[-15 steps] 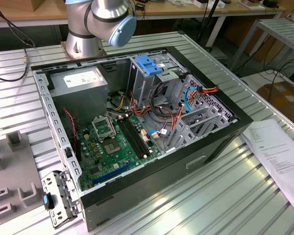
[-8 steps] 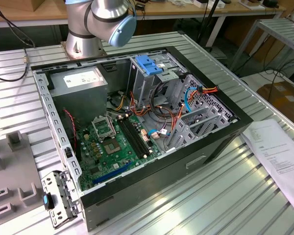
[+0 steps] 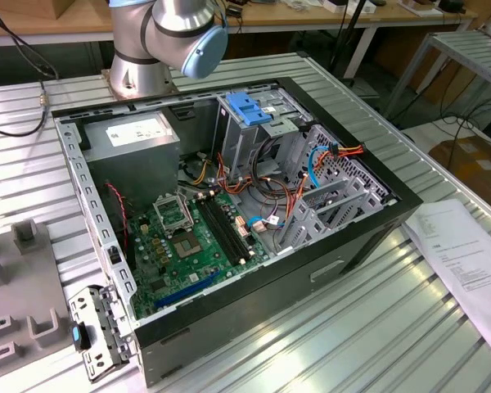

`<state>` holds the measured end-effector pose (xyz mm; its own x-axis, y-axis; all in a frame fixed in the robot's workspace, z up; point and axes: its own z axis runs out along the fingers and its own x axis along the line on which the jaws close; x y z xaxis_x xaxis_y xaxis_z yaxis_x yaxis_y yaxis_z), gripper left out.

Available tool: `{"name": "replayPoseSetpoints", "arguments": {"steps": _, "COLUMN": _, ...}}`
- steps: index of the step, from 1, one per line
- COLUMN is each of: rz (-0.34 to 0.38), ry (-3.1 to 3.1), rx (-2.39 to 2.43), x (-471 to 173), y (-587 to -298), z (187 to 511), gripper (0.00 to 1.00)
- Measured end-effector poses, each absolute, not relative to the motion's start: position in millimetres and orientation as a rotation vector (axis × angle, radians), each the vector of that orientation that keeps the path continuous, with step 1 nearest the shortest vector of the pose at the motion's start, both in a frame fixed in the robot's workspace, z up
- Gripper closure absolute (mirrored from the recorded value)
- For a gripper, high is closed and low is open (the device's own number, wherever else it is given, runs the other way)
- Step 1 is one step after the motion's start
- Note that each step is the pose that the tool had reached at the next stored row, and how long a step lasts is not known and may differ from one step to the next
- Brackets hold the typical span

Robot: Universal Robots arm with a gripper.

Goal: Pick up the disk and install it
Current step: 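Pick up the disk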

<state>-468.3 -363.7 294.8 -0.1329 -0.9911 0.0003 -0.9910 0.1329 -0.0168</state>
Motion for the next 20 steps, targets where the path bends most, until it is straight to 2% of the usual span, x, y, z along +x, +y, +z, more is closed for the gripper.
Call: {"name": "replayPoseSetpoints", "arguments": {"steps": 20, "rz": -0.019, "ry": 2.249, "rx": -2.177, "x": -468.4, "y": -363.8, "z": 293.8, "gripper": 0.63}}
